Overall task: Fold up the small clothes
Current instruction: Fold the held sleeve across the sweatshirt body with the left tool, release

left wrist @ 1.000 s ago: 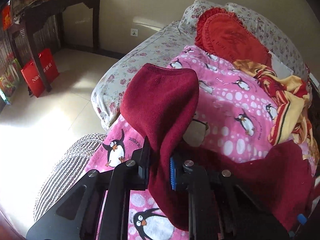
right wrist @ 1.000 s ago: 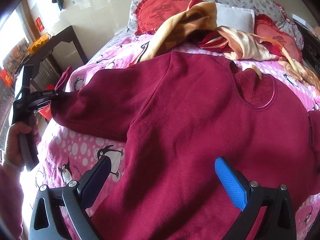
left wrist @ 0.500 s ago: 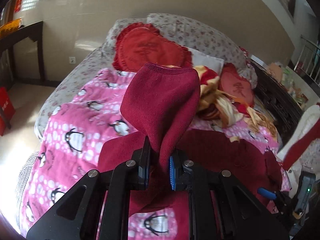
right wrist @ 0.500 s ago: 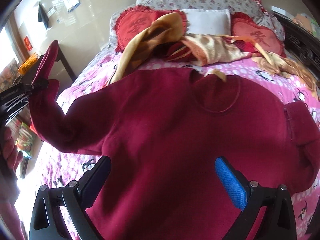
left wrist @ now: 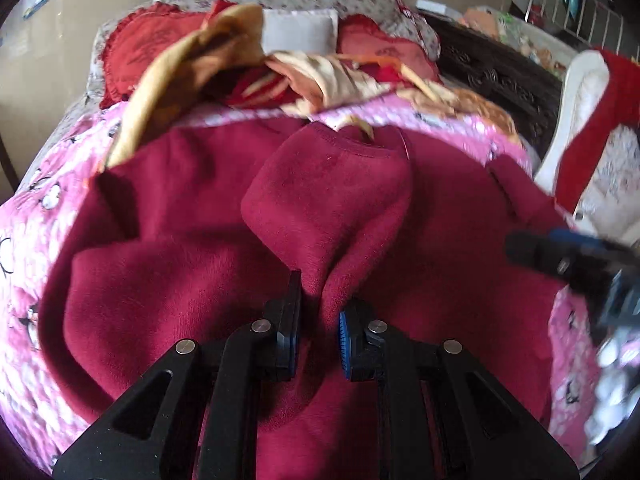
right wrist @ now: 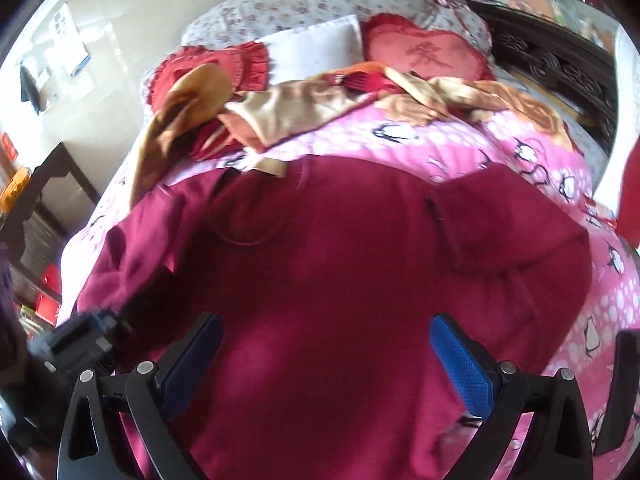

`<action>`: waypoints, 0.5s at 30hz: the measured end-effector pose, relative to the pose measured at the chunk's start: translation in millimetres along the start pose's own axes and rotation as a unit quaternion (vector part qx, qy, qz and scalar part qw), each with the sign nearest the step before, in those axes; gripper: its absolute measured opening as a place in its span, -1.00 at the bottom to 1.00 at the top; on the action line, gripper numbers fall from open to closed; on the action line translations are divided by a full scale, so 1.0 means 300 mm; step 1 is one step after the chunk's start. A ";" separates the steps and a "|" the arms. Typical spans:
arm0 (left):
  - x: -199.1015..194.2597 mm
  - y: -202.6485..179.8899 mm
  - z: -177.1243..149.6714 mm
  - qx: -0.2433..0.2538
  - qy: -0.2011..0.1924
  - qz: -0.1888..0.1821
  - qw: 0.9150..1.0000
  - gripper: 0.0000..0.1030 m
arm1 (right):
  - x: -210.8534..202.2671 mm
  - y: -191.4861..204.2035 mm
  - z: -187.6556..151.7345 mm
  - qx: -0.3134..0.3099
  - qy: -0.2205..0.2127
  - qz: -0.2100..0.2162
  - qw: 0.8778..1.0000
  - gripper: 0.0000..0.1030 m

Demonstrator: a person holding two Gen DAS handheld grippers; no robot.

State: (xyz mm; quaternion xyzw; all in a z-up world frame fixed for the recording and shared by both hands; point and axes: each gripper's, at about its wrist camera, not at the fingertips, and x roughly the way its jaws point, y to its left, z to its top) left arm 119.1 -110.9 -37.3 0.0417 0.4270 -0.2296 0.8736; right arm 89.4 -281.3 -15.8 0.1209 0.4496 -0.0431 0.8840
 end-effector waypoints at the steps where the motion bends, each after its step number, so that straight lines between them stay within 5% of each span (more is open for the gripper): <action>1: 0.013 -0.013 -0.012 0.008 0.001 0.000 1.000 -0.72 | -0.002 -0.012 0.001 -0.001 -0.001 0.001 1.000 1.00; 4: 0.021 -0.033 -0.025 0.023 0.012 0.008 1.000 -0.36 | -0.003 -0.021 0.014 -0.014 -0.007 0.014 1.000 1.00; 6: 0.001 -0.029 -0.042 0.027 0.023 -0.008 0.999 0.11 | 0.001 -0.013 0.029 -0.026 -0.011 0.028 0.999 1.00; 15: -0.199 0.122 -0.168 0.024 -0.008 0.047 0.999 0.13 | 0.126 0.150 0.093 -0.127 0.002 0.045 0.991 1.00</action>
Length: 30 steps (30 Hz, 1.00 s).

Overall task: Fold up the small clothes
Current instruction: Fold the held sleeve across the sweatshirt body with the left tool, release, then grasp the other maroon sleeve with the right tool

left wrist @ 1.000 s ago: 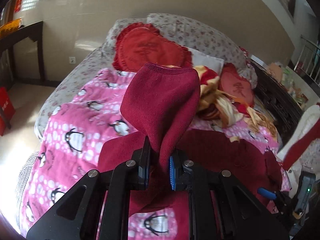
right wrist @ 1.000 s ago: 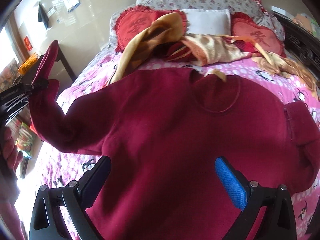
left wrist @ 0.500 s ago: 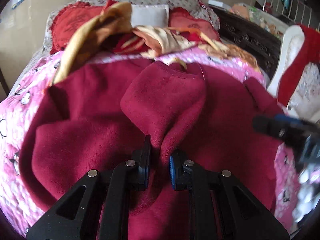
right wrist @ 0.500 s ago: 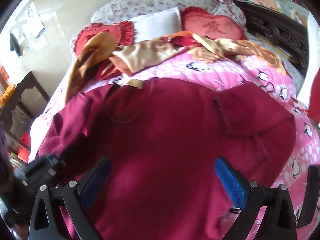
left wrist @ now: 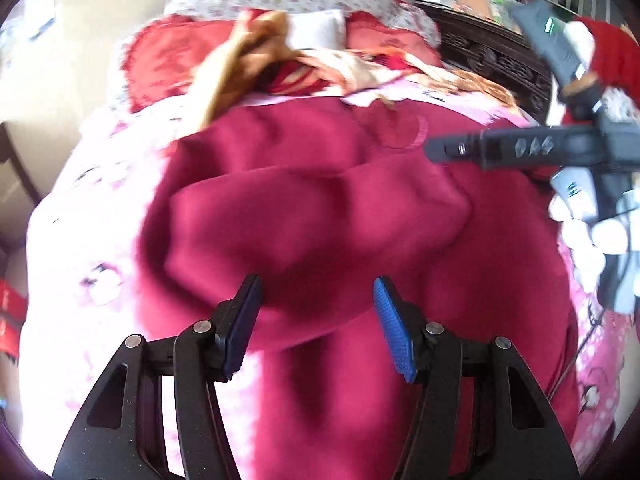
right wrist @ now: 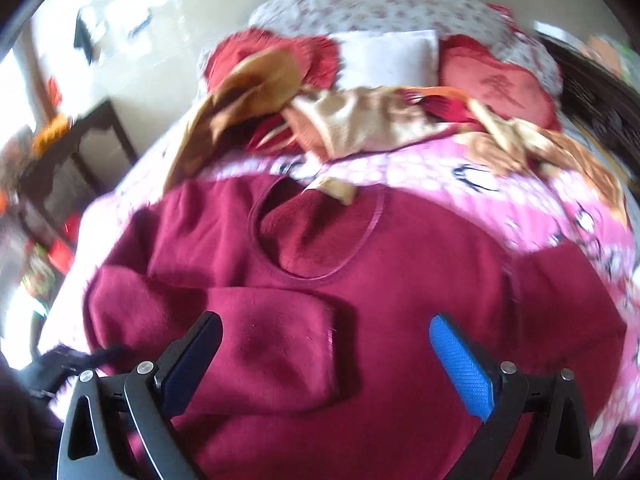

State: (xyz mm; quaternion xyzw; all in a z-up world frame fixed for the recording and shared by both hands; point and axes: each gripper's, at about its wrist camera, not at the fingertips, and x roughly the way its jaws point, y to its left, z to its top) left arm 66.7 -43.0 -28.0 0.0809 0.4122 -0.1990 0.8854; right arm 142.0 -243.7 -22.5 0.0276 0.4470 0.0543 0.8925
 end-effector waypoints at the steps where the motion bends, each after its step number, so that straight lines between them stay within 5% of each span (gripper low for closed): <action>1: -0.018 0.032 -0.013 -0.010 -0.002 0.009 1.000 0.13 | 0.018 0.012 0.000 -0.008 0.006 -0.003 1.000 1.00; 5: -0.048 0.152 -0.060 -0.052 0.000 0.046 0.998 0.13 | 0.106 0.045 -0.019 -0.039 0.022 -0.020 0.999 1.00; 8: -0.034 0.233 -0.084 -0.097 0.018 0.058 0.993 0.13 | 0.170 0.024 -0.040 -0.023 0.038 -0.026 0.999 0.79; 10: -0.030 0.266 -0.091 -0.123 0.023 0.056 0.991 0.13 | 0.151 0.022 -0.049 -0.019 0.013 -0.035 0.999 0.14; 11: -0.030 0.275 -0.092 -0.132 0.021 0.056 0.989 0.13 | 0.130 0.025 -0.047 -0.022 0.006 -0.033 0.999 -0.45; 12: -0.034 0.279 -0.093 -0.136 0.018 0.058 0.989 0.13 | 0.098 0.018 -0.041 -0.012 0.002 -0.015 1.000 -0.70; 15: -0.041 0.274 -0.091 -0.134 0.011 0.060 0.989 0.13 | -0.009 -0.013 -0.018 0.017 -0.031 0.018 0.999 -0.79; 18: -0.028 0.255 -0.083 -0.128 0.010 0.058 0.990 0.13 | -0.116 -0.067 0.001 0.023 -0.065 0.006 0.998 -0.80; 21: -0.029 0.249 -0.087 -0.128 0.011 0.051 0.990 0.13 | -0.099 -0.106 0.008 0.021 -0.043 -0.007 0.999 -0.69; 22: -0.030 0.245 -0.088 -0.127 0.013 0.050 0.991 0.13 | -0.074 -0.110 -0.002 0.018 -0.027 -0.007 0.999 -0.53; 23: -0.029 0.240 -0.089 -0.125 0.014 0.050 0.991 0.13 | -0.043 -0.110 -0.015 0.020 -0.007 0.000 1.000 0.09; 24: -0.029 0.236 -0.092 -0.123 0.016 0.051 0.991 0.13 | -0.010 -0.105 -0.030 0.024 0.010 0.017 1.000 0.47; 30: -0.023 0.252 -0.110 -0.131 0.031 0.052 0.990 0.13 | 0.090 -0.047 -0.068 0.011 0.019 0.027 0.999 0.44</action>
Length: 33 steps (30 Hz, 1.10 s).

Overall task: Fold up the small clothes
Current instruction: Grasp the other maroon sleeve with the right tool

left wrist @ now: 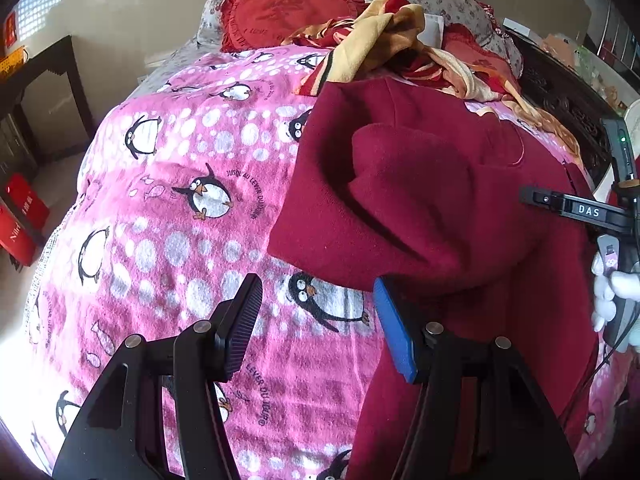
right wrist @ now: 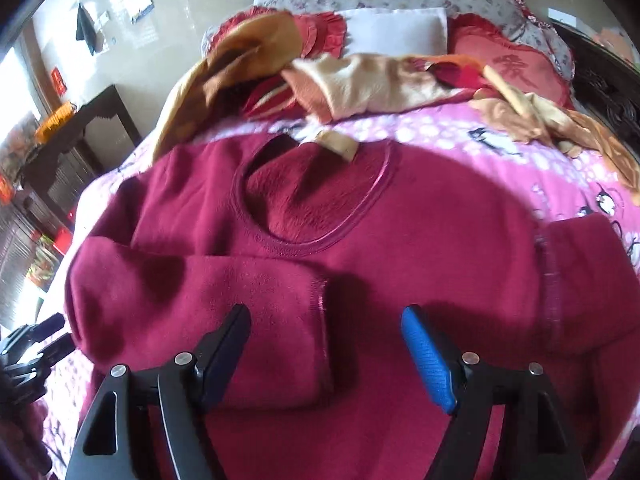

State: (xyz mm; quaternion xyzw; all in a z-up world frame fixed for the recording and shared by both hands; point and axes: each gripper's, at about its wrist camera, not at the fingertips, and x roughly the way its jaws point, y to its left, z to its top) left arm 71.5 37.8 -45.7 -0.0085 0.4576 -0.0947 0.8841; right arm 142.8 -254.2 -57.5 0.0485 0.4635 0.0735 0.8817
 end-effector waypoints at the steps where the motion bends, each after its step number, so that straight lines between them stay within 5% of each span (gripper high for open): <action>1: -0.001 0.004 0.000 -0.003 0.000 0.000 1.000 0.13 | 0.019 0.005 -0.004 0.003 0.003 -0.002 1.000 0.37; 5: -0.009 0.012 0.004 -0.013 -0.004 -0.002 1.000 0.13 | 0.015 0.035 0.005 -0.014 -0.009 -0.003 1.000 -0.72; 8: -0.012 0.014 0.010 -0.015 -0.008 -0.003 1.000 0.13 | -0.064 0.030 0.022 -0.010 -0.031 0.016 0.999 -0.87; 12: -0.004 0.016 0.010 -0.020 -0.005 -0.004 1.000 0.13 | -0.180 -0.028 0.051 -0.002 -0.067 0.009 0.998 -0.88; 17: 0.005 -0.005 0.002 -0.011 -0.003 -0.003 1.000 0.13 | -0.256 -0.151 0.065 0.030 -0.084 -0.071 0.993 -0.88; 24: 0.032 -0.062 0.003 0.010 0.006 -0.010 1.000 0.13 | -0.150 -0.308 0.037 0.084 -0.011 -0.162 0.983 -0.86; 26: 0.042 -0.076 0.006 0.019 0.007 -0.010 1.000 0.13 | -0.176 -0.308 0.035 0.098 -0.024 -0.156 0.983 -0.71; 29: 0.079 -0.096 0.013 0.028 0.017 -0.010 0.999 0.13 | -0.233 -0.229 0.061 0.084 -0.066 -0.118 0.987 0.11; 33: 0.112 -0.093 0.020 0.012 0.027 -0.013 0.999 0.13 | -0.220 0.025 0.114 -0.047 -0.071 -0.009 0.996 0.20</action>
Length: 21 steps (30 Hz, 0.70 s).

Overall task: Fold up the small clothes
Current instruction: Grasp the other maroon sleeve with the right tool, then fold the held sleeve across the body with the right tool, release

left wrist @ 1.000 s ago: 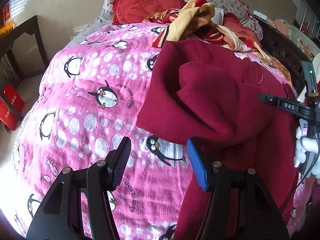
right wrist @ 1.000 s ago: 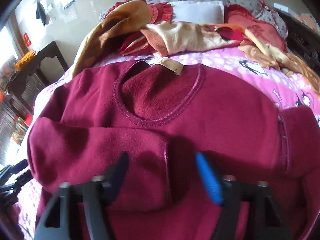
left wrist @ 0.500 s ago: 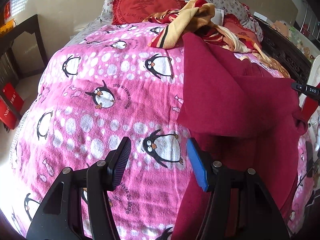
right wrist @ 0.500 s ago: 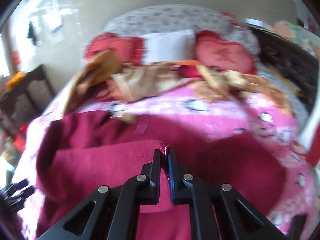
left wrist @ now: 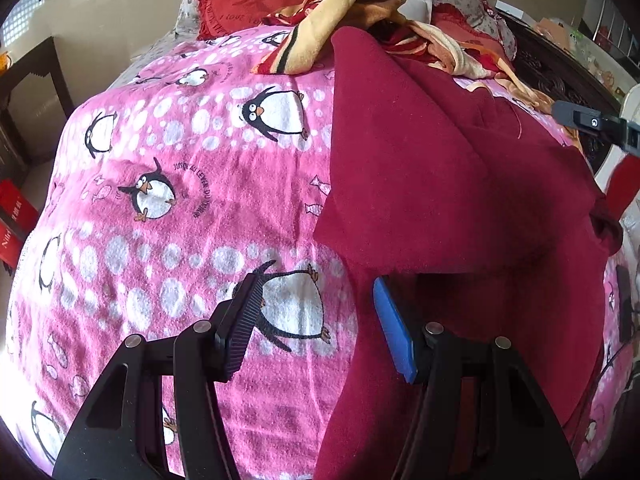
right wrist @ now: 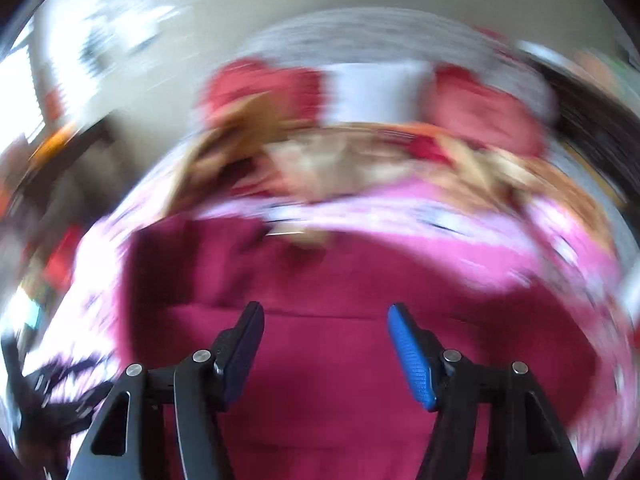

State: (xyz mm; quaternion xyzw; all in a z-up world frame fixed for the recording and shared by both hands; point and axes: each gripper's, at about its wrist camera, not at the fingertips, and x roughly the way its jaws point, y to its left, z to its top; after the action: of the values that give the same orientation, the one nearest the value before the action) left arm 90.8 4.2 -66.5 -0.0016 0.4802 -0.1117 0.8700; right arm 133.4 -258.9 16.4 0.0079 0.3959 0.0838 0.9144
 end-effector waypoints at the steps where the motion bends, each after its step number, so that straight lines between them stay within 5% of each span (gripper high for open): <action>1: 0.002 0.007 -0.001 -0.006 0.002 -0.003 1.000 0.13 | 0.028 0.102 0.013 -0.059 0.006 0.024 0.998 0.20; 4: 0.003 0.024 -0.014 -0.016 0.008 -0.007 1.000 0.13 | 0.118 0.300 0.014 -0.174 0.022 0.061 0.983 0.20; 8: -0.004 0.036 -0.031 -0.010 0.007 -0.001 1.000 0.13 | 0.261 0.413 -0.010 -0.278 0.059 0.044 0.958 0.17; 9: -0.004 0.038 -0.035 -0.009 0.007 0.000 1.000 0.13 | 0.299 0.409 -0.012 -0.281 0.079 0.047 0.955 -0.14; 11: -0.001 0.043 -0.037 -0.009 0.007 0.001 1.000 0.13 | 0.335 0.389 -0.021 -0.269 0.108 0.067 0.955 -0.70; 12: -0.001 0.046 -0.038 -0.010 0.007 -0.001 1.000 0.13 | 0.334 0.381 -0.027 -0.266 0.114 0.073 0.954 -0.82; 18: -0.002 0.056 -0.010 -0.021 -0.002 -0.007 1.000 0.13 | 0.205 0.287 0.006 -0.222 0.049 0.034 0.973 -0.95; 21: 0.003 0.058 -0.001 -0.023 -0.002 -0.007 1.000 0.13 | 0.214 0.189 0.038 -0.160 0.046 -0.029 0.986 -0.95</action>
State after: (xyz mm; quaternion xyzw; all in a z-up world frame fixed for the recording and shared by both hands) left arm 94.5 20.9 -69.3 -0.0250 0.4811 -0.1070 0.8698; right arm 176.6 -192.1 -17.5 -0.1539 0.4192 0.1193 0.8867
